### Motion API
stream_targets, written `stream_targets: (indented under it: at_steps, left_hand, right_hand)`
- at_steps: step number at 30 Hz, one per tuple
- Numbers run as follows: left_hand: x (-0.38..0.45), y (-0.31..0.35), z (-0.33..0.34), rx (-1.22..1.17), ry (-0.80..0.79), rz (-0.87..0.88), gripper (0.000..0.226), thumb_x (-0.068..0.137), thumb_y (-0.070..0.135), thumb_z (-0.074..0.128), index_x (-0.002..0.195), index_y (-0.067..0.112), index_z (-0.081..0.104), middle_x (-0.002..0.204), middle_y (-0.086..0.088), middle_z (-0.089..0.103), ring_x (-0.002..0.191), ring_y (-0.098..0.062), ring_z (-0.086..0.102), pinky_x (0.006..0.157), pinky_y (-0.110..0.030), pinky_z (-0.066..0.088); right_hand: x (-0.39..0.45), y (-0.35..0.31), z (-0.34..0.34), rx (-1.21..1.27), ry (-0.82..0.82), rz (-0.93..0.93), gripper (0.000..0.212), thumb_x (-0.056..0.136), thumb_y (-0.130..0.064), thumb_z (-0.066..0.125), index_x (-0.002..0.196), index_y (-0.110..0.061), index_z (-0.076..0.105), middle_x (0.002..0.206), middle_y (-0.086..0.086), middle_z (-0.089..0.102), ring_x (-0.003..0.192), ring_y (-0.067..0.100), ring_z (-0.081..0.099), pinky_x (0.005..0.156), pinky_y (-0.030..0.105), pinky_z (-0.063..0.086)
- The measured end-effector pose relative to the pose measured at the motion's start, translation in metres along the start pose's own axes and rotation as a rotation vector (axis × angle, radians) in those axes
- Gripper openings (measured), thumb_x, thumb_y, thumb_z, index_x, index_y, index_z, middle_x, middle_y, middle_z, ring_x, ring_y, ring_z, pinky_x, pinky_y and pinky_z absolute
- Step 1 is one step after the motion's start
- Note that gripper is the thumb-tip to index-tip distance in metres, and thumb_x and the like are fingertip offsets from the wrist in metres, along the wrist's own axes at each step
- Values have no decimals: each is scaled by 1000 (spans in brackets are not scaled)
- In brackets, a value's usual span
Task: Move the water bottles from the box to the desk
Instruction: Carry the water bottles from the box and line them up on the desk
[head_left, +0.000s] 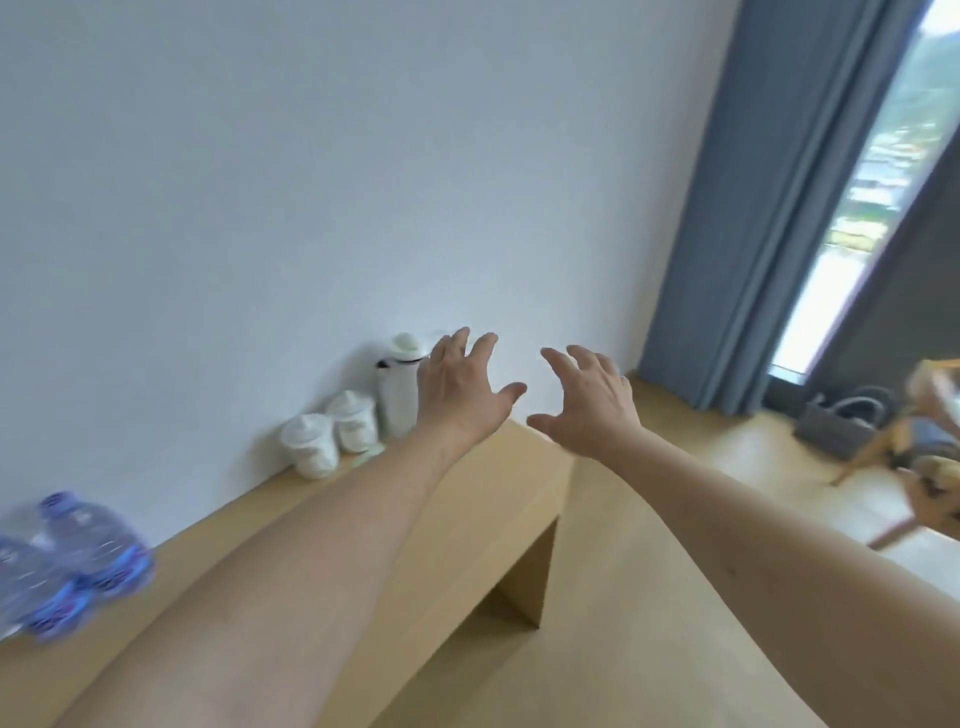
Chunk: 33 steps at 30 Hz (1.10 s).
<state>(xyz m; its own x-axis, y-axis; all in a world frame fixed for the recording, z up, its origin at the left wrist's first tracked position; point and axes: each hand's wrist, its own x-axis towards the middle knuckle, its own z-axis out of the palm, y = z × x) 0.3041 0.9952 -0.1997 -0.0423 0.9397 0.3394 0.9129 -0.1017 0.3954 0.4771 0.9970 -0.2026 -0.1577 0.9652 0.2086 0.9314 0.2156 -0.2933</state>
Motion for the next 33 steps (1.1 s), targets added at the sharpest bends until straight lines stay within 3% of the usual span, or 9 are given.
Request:
stream_targets:
  at_steps: [13, 23, 33]
  left_hand:
    - [-4, 323, 144, -161, -255, 571, 78, 83, 61, 66, 150, 27, 42, 159, -9, 36, 148, -28, 27, 117, -50, 29]
    - [-48, 526, 243, -325, -405, 956, 72, 82, 57, 69, 144, 29, 46, 149, -3, 48, 140, -26, 37, 114, -50, 31]
    - [-49, 707, 325, -426, -583, 1226, 77, 85, 55, 69, 151, 30, 38, 158, -5, 36, 148, -26, 26, 119, -49, 26]
  right_hand:
    - [-131, 274, -117, -153, 171, 583, 97, 77, -57, 75, 155, -34, 23, 161, 4, 26, 146, 30, 23, 116, 47, 26]
    - [-238, 423, -174, -238, 266, 1028, 95, 74, -56, 76, 153, -35, 28, 156, 5, 33, 141, 30, 28, 112, 46, 29]
    - [-268, 555, -223, -278, 314, 1387, 92, 77, -54, 76, 153, -34, 27, 159, 5, 31, 144, 29, 28, 112, 46, 32]
